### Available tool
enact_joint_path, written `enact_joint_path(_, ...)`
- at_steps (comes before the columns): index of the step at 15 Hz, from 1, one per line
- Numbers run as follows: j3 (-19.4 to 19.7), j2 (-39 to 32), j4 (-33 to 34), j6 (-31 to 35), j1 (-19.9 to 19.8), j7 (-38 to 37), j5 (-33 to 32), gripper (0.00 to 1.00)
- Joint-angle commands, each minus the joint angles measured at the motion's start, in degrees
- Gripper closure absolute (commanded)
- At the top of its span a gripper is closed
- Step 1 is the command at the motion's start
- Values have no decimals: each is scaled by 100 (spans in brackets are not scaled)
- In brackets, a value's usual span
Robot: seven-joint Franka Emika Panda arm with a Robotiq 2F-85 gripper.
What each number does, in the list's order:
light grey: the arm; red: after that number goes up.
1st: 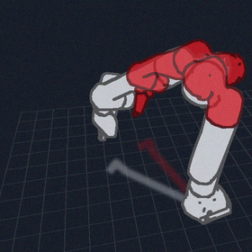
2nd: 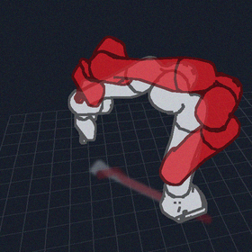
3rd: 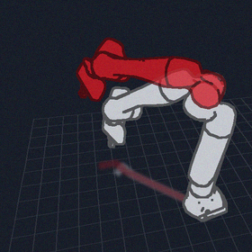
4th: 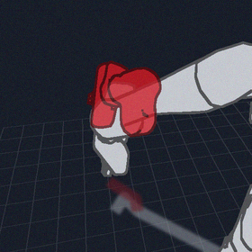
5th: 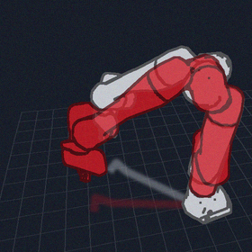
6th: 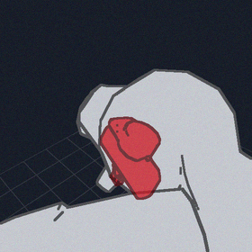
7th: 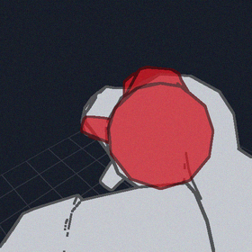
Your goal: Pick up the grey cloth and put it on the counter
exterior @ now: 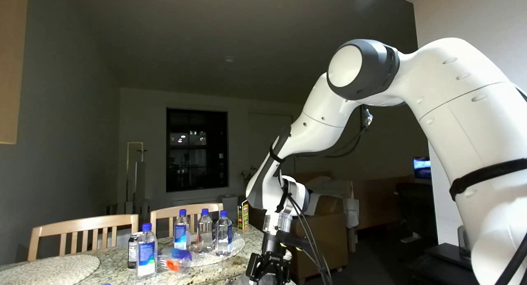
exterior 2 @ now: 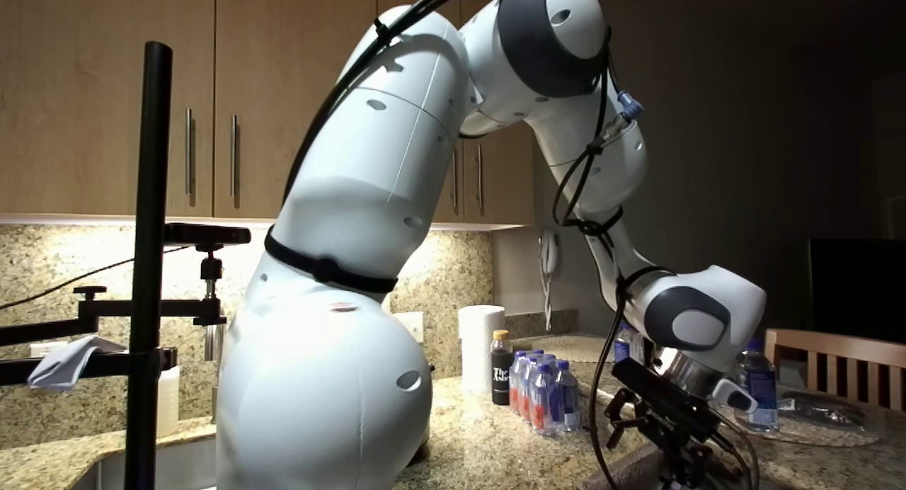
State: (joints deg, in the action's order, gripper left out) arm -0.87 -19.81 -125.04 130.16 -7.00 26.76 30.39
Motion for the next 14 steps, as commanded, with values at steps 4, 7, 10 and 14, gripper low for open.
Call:
enact_joint_path(4, -437, -105, -39, 535, -270, 844, 1061, 0)
enact_joint_path(7, -430, -109, -77, 464, -236, 1017, 1178, 25)
enact_joint_path(10, -419, -76, -93, 434, -220, 1118, 1217, 42)
enact_joint_path(14, -402, -35, -108, 455, -215, 1202, 1196, 66)
